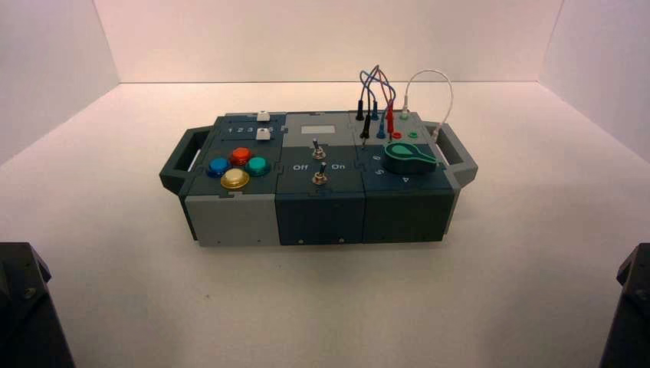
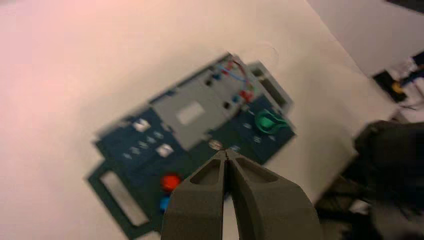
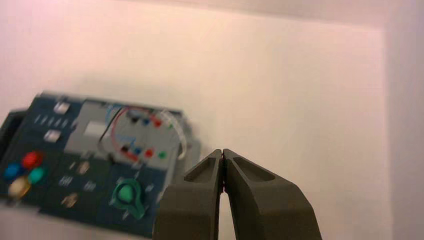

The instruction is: Flip the bottom switch off with the left gripper.

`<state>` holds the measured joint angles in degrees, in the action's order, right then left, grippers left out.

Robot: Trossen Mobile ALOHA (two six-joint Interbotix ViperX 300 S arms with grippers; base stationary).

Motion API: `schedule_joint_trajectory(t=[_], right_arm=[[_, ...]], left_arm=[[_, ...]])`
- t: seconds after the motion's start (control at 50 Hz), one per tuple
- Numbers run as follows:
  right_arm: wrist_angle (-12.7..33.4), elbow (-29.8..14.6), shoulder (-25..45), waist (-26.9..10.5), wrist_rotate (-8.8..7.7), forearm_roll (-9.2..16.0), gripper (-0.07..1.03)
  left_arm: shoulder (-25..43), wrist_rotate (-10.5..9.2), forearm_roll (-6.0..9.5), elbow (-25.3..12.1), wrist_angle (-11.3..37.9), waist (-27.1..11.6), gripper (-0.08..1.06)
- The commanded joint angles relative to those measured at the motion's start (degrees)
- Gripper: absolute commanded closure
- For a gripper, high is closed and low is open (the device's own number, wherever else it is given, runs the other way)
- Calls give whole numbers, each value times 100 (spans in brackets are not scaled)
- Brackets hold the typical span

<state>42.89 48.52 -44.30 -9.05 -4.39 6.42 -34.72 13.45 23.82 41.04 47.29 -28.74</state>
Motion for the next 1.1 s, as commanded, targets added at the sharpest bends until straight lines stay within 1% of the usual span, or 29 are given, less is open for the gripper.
schedule_joint_trajectory(t=[0.02,0.04,0.06,0.12,0.22,0.28,0.32,0.34,0.4,0.42,0.48,0.52,0.54,0.58,0.6,0.62,0.66,0.68,0.72,0.74,0.8,0.86,0.96,1.1], right_arm=[[290,-334,316,-237,-18,62,98],[360,-369,404,-272,-18,70,98],[431,-404,483,-308,-18,70,98],[598,-510,677,-352,-18,62,98],[835,-624,1037,-404,-18,44,98],[905,-668,1195,-448,-18,26,99],[932,-677,1292,-492,-18,9,98],[949,-686,1354,-510,-18,0,98],[967,-712,1494,-580,-9,0,99],[976,-721,1556,-598,0,0,99],[958,-747,1714,-650,26,0,99],[932,-756,1837,-686,70,0,99],[914,-756,1890,-694,88,9,99],[861,-747,1978,-703,123,26,99],[809,-729,2048,-712,141,35,99],[791,-729,2074,-703,149,44,99],[712,-703,2180,-721,202,53,99],[677,-686,2232,-738,220,62,99],[615,-650,2303,-747,229,62,99],[580,-624,2355,-747,237,62,99],[501,-580,2479,-756,255,70,99],[466,-536,2575,-756,255,70,99],[431,-483,2716,-756,255,88,99],[299,-378,2830,-765,255,193,99]], left_arm=[[220,-422,0,-316,158,-149,101],[281,-536,-9,-343,211,-158,101],[299,-580,-9,-352,237,-167,101],[457,-791,-35,-396,387,-193,101],[571,-967,-53,-369,431,-255,101],[615,-1090,-79,-325,422,-316,101],[650,-1222,-114,-308,422,-360,101],[668,-1248,-123,-299,422,-369,101],[712,-1459,-167,-272,413,-439,101],[712,-1494,-176,-264,413,-448,101],[756,-1749,-246,-246,360,-510,101],[791,-1925,-343,-229,299,-589,101],[800,-1969,-369,-229,281,-615,101],[853,-2188,-545,-229,237,-703,101],[870,-2250,-598,-229,237,-729,101],[905,-2382,-712,-237,237,-782,101],[984,-2672,-993,-237,237,-888,101],[1002,-2742,-1055,-237,237,-923,101],[1063,-3032,-1301,-246,237,-1020,101],[1072,-3103,-1362,-246,237,-1046,101],[1160,-3437,-1608,-255,246,-1213,101],[1213,-3621,-1679,-272,237,-1336,101],[1327,-3841,-1688,-290,246,-1529,101],[1503,-4008,-1705,-281,237,-1679,101]])
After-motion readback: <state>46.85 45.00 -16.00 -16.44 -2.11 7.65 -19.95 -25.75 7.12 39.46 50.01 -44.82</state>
